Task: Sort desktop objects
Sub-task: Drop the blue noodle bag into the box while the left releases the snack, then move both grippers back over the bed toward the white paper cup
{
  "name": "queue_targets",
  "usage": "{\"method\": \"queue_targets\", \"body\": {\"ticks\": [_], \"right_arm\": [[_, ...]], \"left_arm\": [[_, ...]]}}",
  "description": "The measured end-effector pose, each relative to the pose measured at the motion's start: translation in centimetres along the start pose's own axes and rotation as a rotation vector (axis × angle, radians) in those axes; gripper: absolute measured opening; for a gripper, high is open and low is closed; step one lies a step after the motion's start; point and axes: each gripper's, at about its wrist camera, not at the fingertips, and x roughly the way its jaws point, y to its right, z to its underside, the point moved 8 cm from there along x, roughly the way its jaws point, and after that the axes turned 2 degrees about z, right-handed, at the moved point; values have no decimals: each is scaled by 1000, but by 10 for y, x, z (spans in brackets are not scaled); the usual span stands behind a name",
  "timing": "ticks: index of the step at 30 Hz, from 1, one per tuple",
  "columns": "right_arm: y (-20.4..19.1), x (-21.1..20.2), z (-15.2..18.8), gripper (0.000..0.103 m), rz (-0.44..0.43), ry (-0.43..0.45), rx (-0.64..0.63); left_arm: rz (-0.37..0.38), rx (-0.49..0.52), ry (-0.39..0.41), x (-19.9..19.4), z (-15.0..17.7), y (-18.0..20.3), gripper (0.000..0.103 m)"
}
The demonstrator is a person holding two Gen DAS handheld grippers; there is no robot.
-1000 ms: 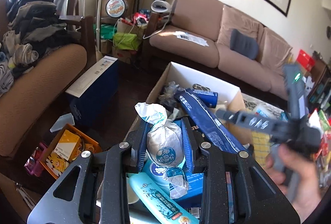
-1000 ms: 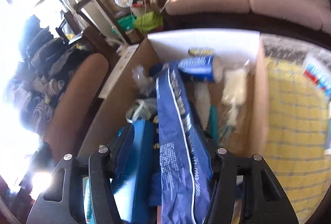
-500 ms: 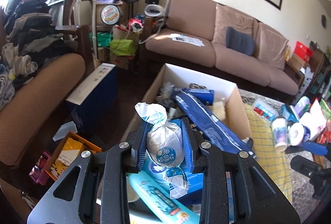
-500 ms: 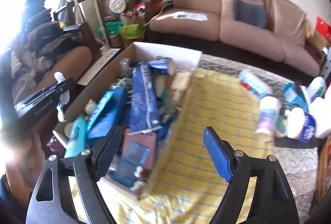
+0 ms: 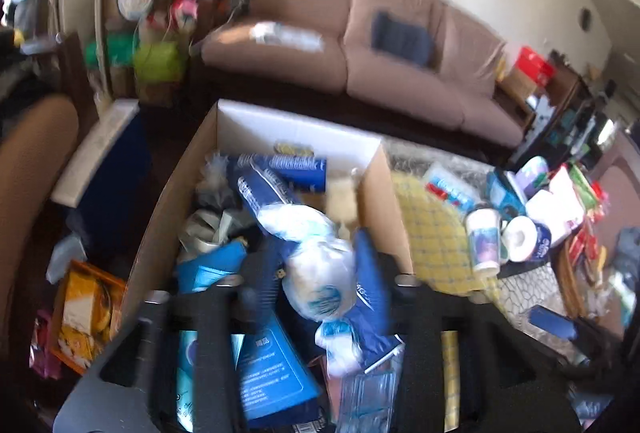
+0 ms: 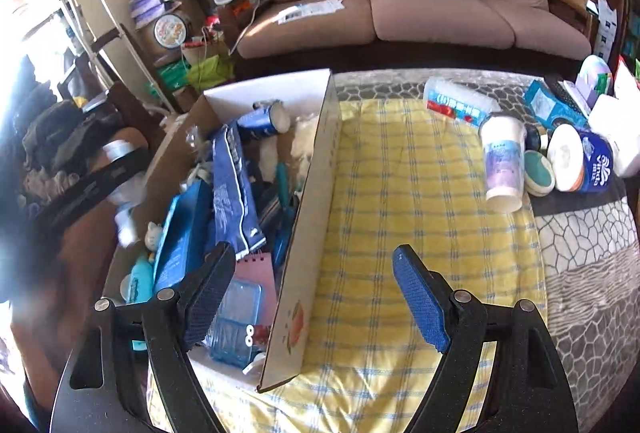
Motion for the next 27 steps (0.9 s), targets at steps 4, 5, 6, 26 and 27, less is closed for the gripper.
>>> {"method": "queue_targets", "body": {"ticks": [4,5,6,26,27], "right_arm": [[10,-11,-6,82,-11,25,29],[14,-11,-7,83,-10,24,34],[17,-11,-9,82,-7,24,39],[78,3,8,83,51,-45,107],[87,2,9,83,69,-40,97]], "left_arm": [[61,-47,86,-19,25,-9,79],[48,-52,91,-26,35,-12,79],[20,-54,96,-35,50,-14,79],[-37,198,121,-50,86,61,93],[-40,213,109,-48,88,62,93]]}}
